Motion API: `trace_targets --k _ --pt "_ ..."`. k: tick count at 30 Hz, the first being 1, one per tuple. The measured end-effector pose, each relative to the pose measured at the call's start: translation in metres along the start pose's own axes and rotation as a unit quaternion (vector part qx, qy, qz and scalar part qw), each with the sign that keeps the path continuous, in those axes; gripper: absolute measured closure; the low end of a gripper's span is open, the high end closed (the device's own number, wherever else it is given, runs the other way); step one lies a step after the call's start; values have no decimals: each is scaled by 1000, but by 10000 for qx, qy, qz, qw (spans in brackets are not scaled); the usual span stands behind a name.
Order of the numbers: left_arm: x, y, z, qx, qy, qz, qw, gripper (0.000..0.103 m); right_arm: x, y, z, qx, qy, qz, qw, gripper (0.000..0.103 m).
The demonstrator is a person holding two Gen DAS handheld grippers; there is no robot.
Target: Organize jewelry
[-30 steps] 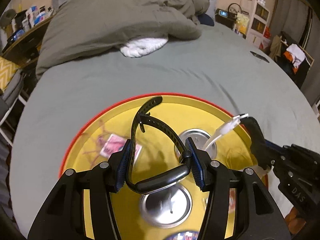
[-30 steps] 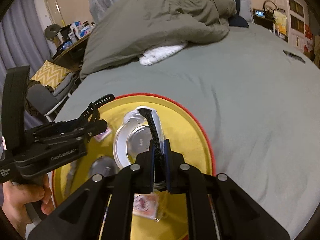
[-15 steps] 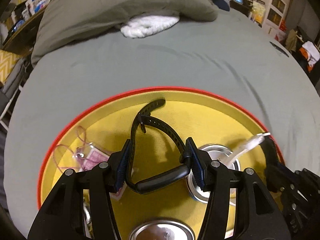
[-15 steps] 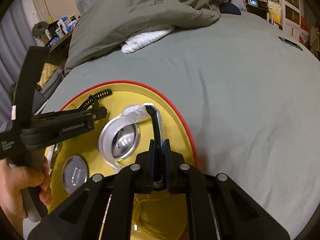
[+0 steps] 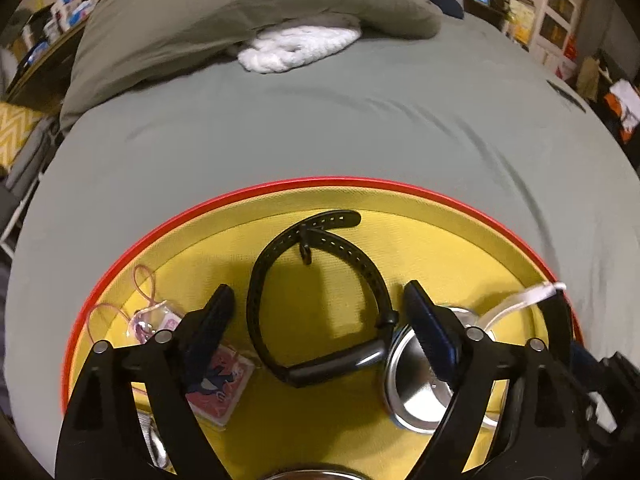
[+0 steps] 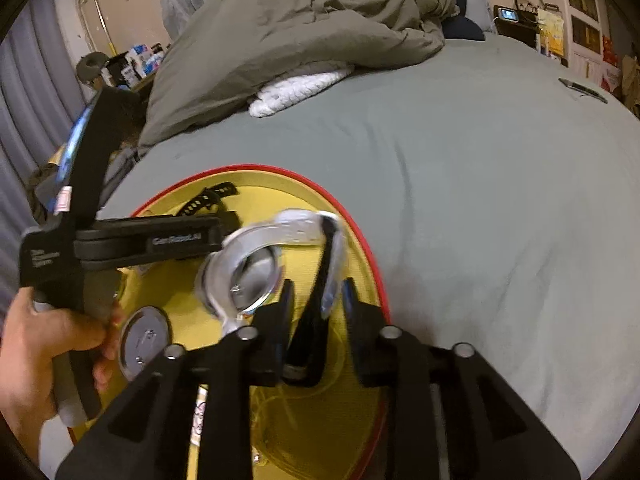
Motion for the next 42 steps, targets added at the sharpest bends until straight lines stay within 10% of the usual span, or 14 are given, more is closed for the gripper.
trace_targets --k 13,26,42 --pt "24 34 -6 -508 228 189 9983 8 28 20 11 -486 205 318 9981 33" --pt "55 94 -44 -517 234 135 9983 7 57 54 4 -223 484 -3 9986 26" --pt "61 263 -160 -639 881 -180 9939 6 133 171 -62 458 486 -414 9969 16"
Point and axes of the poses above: each gripper's, at about its wrist camera, not at the fingertips, and y roughly against the way its jaws point, x to its left, z to its top, the point moved 4 cm from there along -y, roughly the way its jaws point, and after that the axes turned 10 degrees about z, right-handed, at the moved point
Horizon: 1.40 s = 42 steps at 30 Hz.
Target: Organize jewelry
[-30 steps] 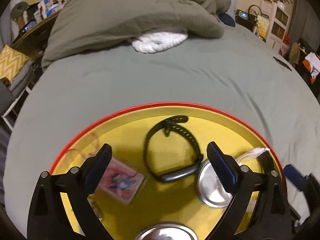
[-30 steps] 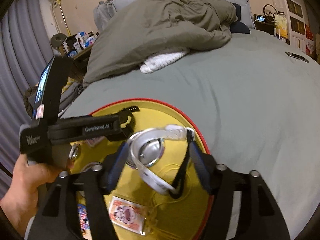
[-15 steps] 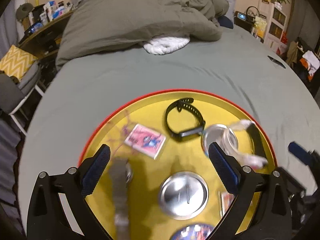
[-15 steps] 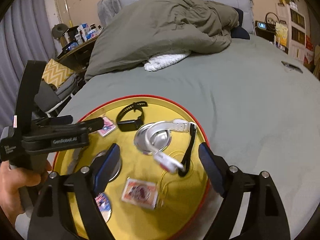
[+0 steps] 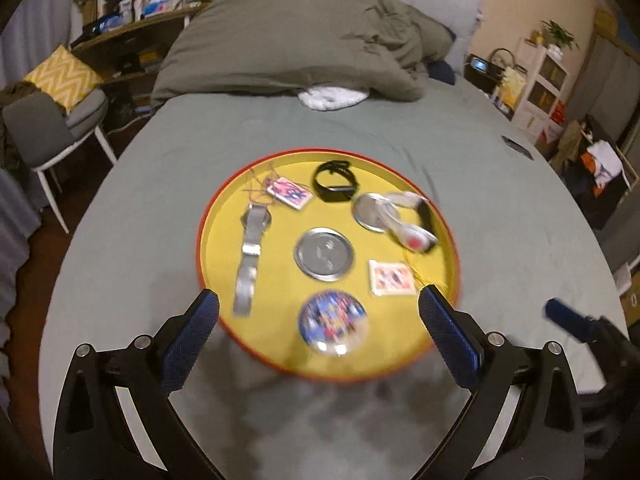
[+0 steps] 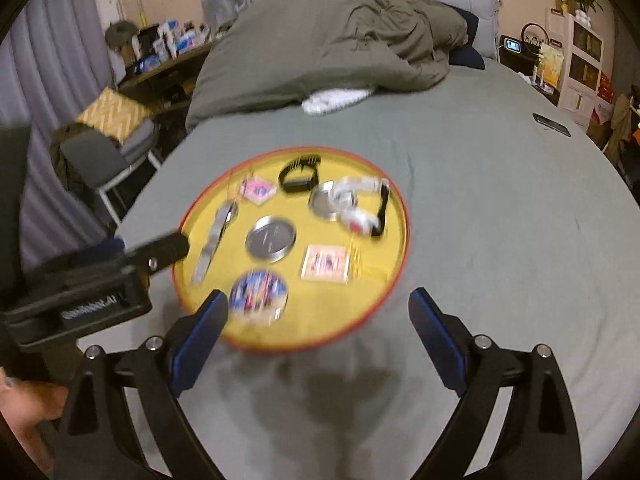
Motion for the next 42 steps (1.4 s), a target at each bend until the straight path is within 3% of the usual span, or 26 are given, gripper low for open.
trace_targets --k 4,5,7,10,13,17,20,27,42 --pt "-4 37 -29 -386 -94 489 9980 6 13 20 -23 38 31 -125 9999 15" --pt "-3 40 -35 -371 -17 504 9980 6 19 24 -29 19 212 -295 9993 15" --pt "-4 46 -51 -204 43 443 9988 6 25 28 -41 9 292 -198 9994 15" --pt "-3 57 -68 -311 116 777 9964 6 34 35 -57 -93 653 -387 9971 15" --pt "-4 64 -77 -314 357 825 9955 6 35 36 -62 -200 741 -393 9963 15" --pt "-8 76 -79 -697 319 850 9934 6 35 37 -63 -434 713 -413 9957 16" --pt "-8 76 -78 -756 431 775 9932 6 33 37 -60 -648 663 -386 9949 16" --pt "-14 79 -70 -1062 246 1007 9889 6 31 35 -55 -864 677 -417 9931 16" --pt "-22 67 -71 -1015 227 826 9911 6 19 32 -56 -863 749 -497 9922 15"
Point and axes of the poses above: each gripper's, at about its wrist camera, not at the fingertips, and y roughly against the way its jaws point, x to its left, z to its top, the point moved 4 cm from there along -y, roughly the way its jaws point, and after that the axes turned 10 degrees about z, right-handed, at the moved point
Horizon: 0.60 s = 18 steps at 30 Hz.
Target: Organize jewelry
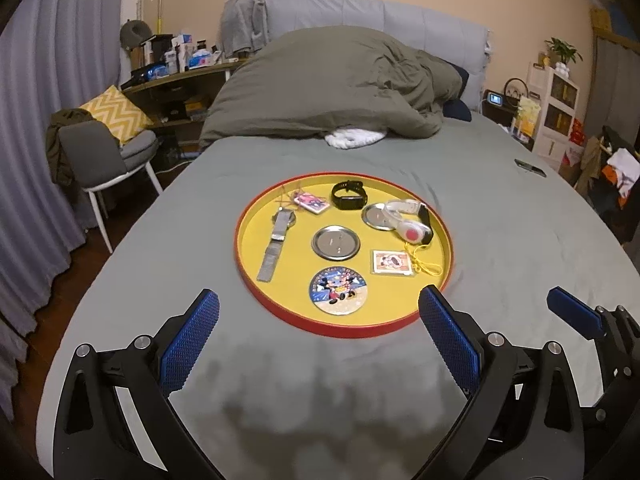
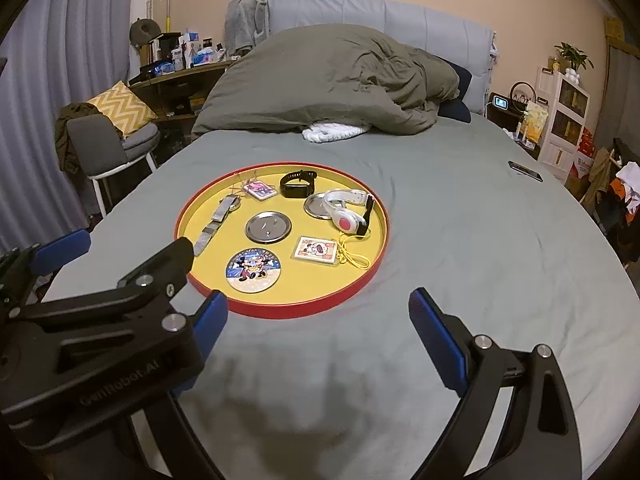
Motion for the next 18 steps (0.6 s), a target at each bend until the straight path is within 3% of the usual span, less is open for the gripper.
trace_targets --k 18 --pt "1 1 0 -33 39 -26 10000 6 -2 3 -1 -39 1 35 10000 16"
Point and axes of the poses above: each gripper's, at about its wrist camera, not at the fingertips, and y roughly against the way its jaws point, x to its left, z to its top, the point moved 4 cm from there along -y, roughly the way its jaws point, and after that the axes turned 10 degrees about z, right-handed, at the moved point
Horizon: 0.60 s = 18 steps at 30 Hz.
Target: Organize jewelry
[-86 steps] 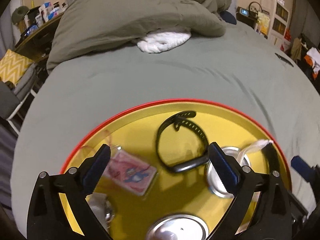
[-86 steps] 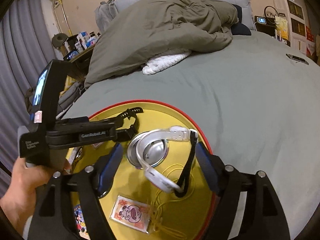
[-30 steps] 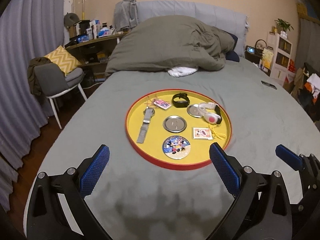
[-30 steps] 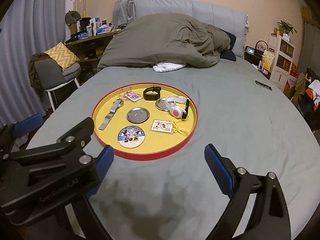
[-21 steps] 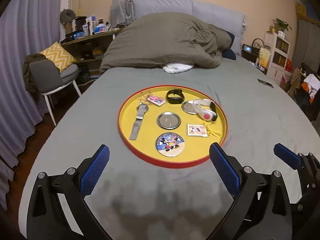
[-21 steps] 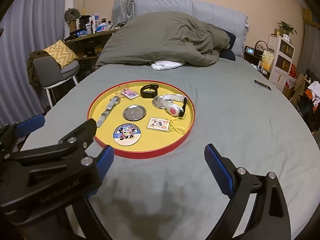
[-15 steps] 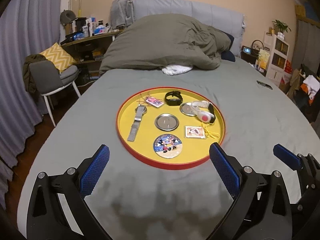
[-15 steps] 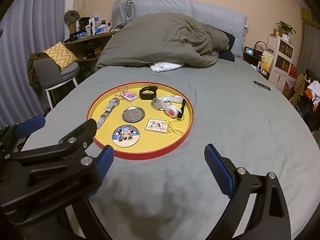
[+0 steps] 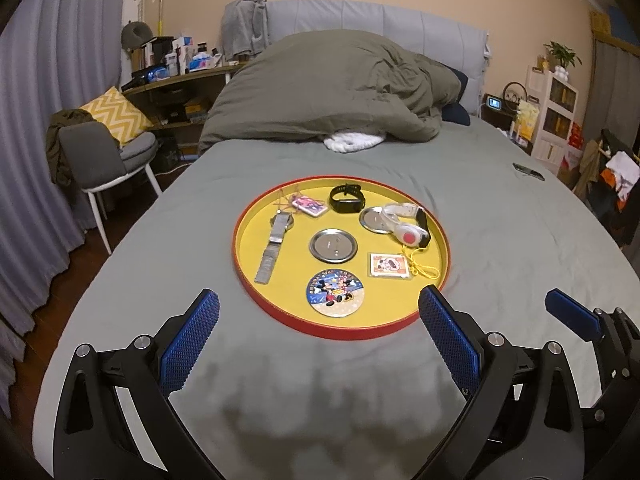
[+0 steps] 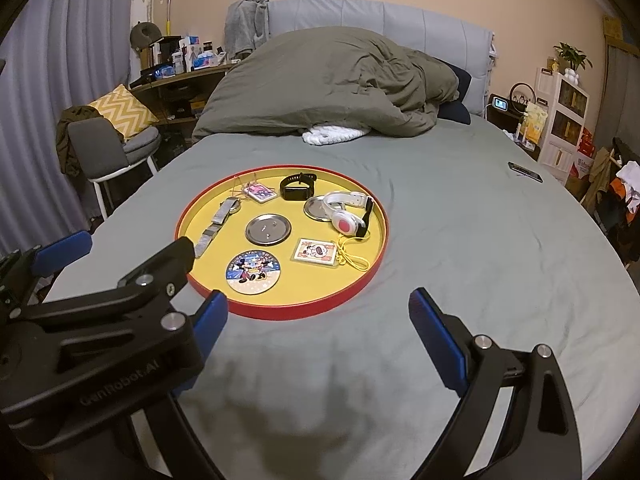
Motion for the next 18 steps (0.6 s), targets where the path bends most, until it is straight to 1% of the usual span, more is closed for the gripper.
trace_targets --k 18 --pt "4 -3 -3 39 -31 25 10000 6 2 -3 -2 76 -3 11 10000 16"
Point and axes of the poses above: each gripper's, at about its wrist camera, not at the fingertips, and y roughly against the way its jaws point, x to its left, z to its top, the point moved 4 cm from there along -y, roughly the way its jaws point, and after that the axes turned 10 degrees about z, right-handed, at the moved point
